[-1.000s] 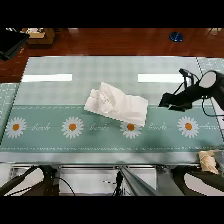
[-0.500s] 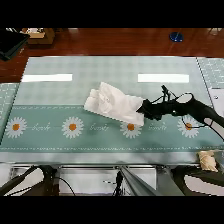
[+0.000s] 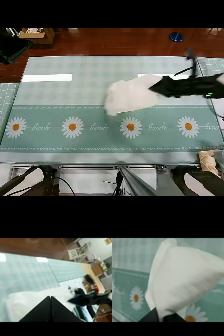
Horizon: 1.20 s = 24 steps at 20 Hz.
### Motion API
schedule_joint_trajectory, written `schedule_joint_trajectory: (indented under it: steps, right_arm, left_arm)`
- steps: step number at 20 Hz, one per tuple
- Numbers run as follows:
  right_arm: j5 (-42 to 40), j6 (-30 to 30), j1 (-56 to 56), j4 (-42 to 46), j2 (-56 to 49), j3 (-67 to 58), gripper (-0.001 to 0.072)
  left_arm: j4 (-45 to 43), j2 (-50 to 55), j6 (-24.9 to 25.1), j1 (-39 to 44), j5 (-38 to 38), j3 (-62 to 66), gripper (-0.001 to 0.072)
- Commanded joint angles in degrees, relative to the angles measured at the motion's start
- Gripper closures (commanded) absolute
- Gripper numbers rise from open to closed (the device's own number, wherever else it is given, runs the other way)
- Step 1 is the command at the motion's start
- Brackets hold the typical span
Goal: Fold the shirts.
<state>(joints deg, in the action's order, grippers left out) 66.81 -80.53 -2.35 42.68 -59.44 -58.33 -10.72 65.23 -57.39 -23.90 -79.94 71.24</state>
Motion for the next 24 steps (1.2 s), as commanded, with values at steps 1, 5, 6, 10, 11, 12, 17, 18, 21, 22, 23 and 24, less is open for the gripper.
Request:
schedule_joint_trajectory:
  steps: [1,5,6,10,11,12,17,18,21,22,23,24]
  right_arm:
    - [14.82,-8.35,-7.45,22.29,10.93,-11.08,0.0687]
    - [29.31,-6.01,-20.26,41.88,15.52,-17.22,0.0687]
    - [32.79,-4.9,-24.04,45.29,15.74,-17.25,0.0686]
    - [37.22,-6.93,-36.26,52.11,15.74,-17.25,0.0687]
    - [38.47,-7.82,-38.53,55.28,15.74,-17.25,0.0687]
    - [39.41,-8.33,-40.35,57.37,15.74,-17.25,0.0686]
    - [39.58,-8.15,-48.37,65.9,17.2,-16.35,0.0686]
    - [39.58,-8.13,-50.49,66.12,17.64,-15.32,0.0687]
    - [39.54,-7.74,-57.22,68.52,21.27,-8.98,0.0686]
    - [39.41,-7.72,-59.25,71.04,22.8,-6.29,0.0686]
    - [38.21,-7.76,-61.59,73.29,24.68,-3.28,0.0686]
    - [36.46,-7.74,-63.89,73.85,26.49,-0.52,0.0686]
  left_arm:
    - [-2.75,0.02,-1.2,0.31,0.52,-0.02,0.0687]
    - [-2.84,0.04,-1.18,2.25,1.9,-0.02,0.0687]
    - [-2.82,0.04,-1.18,2.62,1.9,-0.02,0.0687]
    - [-0.33,-0.02,-2.08,3.21,1.29,0.0,0.0687]
    - [0.24,-0.02,-2.05,3.21,1.29,0.0,0.0686]
    - [0.28,-0.02,-2.05,3.21,1.36,0.02,0.0686]
    - [0.2,0.02,-1.77,2.82,4.57,0.02,0.0687]
    - [0.2,0.02,-1.73,2.54,6.62,0.02,0.0687]
    - [0.2,0.04,-0.07,1.73,13.16,0.02,0.0686]
    - [0.17,0.04,0.24,1.62,14.69,0.02,0.0686]
    - [0.2,0.04,2.38,1.27,15.61,0.02,0.0686]
    - [0.17,0.04,4.0,0.9,16.24,0.02,0.0686]
